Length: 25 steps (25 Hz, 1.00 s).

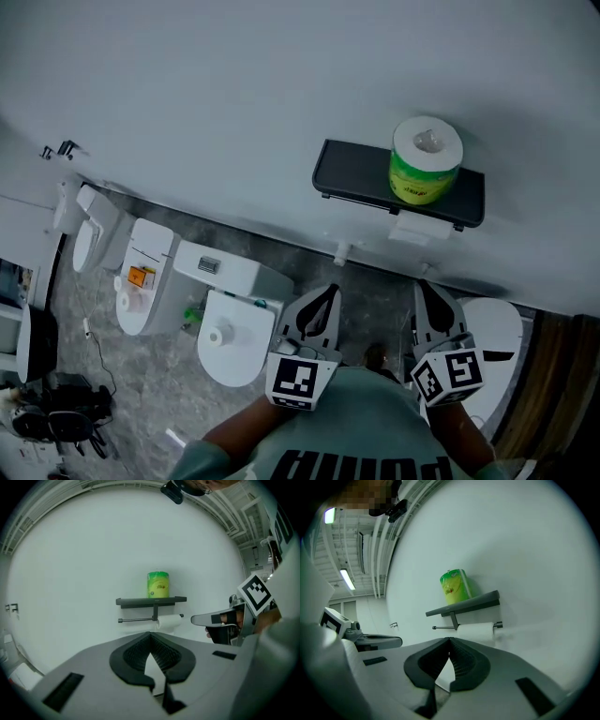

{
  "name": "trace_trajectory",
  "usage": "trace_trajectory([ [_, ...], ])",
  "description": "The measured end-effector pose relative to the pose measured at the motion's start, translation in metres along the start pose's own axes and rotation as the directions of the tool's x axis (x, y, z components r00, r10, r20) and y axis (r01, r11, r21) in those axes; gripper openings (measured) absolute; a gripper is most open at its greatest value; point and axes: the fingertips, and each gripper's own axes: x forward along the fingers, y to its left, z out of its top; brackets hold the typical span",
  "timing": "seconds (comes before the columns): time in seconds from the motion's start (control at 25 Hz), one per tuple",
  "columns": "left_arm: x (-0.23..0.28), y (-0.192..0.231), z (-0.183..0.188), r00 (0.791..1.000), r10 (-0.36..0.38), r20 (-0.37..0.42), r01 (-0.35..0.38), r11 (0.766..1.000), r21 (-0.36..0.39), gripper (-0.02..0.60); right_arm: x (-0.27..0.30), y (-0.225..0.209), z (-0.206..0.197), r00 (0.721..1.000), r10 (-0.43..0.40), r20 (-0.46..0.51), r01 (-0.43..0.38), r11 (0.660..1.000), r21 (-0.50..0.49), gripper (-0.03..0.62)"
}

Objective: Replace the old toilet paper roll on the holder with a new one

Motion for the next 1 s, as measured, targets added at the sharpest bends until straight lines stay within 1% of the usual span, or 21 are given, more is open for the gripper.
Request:
trace_trajectory([
  [0.04, 0.007, 0.001, 0.001, 1.0, -0.015, 0.016, 0.015, 1.0, 0.001, 0.005, 0.003, -0.003, 0.0, 1.0, -0.013, 0.001, 0.013, 1.0, 0.004, 0.008],
  [0.12, 0.022, 0.001, 0.003, 0.997, -0.077, 0.031, 0.077, 0.997, 0.017, 0.005, 0.007, -0.008, 0.001, 0.999, -0.047, 0.01, 0.047, 0.998, 0.031, 0.008],
  [0.2, 0.037, 0.0, 0.005, 0.988, -0.157, 0.008, 0.157, 0.986, 0.048, 0.005, 0.009, -0.011, 0.002, 0.997, -0.074, 0.024, 0.072, 0.993, 0.093, 0.008],
  [0.28, 0.05, 0.0, 0.008, 0.975, -0.223, -0.01, 0.223, 0.972, 0.076, 0.005, 0.013, -0.015, 0.003, 0.994, -0.098, 0.047, 0.088, 0.98, 0.18, 0.008],
  [0.44, 0.076, 0.001, 0.011, 0.945, -0.327, -0.024, 0.327, 0.938, 0.112, 0.005, 0.027, -0.023, 0.006, 0.985, -0.145, 0.094, 0.108, 0.939, 0.327, 0.02],
  [0.56, 0.089, 0.003, 0.01, 0.92, -0.391, -0.038, 0.392, 0.911, 0.128, 0.005, 0.037, -0.032, 0.002, 0.976, -0.188, 0.113, 0.12, 0.889, 0.442, 0.082],
  [0.64, 0.097, 0.004, 0.008, 0.905, -0.423, -0.049, 0.426, 0.895, 0.134, 0.005, 0.043, -0.039, -0.002, 0.97, -0.208, 0.128, 0.113, 0.847, 0.52, 0.137],
  [0.76, 0.106, 0.005, 0.006, 0.882, -0.466, -0.065, 0.471, 0.87, 0.146, 0.005, 0.052, -0.052, -0.007, 0.957, -0.246, 0.156, 0.092, 0.763, 0.64, 0.212],
  [0.8, 0.109, 0.005, 0.004, 0.875, -0.478, -0.073, 0.483, 0.863, 0.15, 0.005, 0.055, -0.055, -0.007, 0.952, -0.258, 0.166, 0.078, 0.728, 0.681, 0.237],
  [0.92, 0.115, 0.005, -0.001, 0.856, -0.507, -0.097, 0.516, 0.842, 0.157, 0.005, 0.062, -0.067, -0.009, 0.931, -0.292, 0.217, 0.007, 0.611, 0.791, 0.272],
  [1.0, 0.116, 0.005, -0.002, 0.844, -0.524, -0.11, 0.536, 0.829, 0.161, 0.005, 0.067, -0.073, -0.006, 0.915, -0.306, 0.263, -0.056, 0.548, 0.834, 0.291],
])
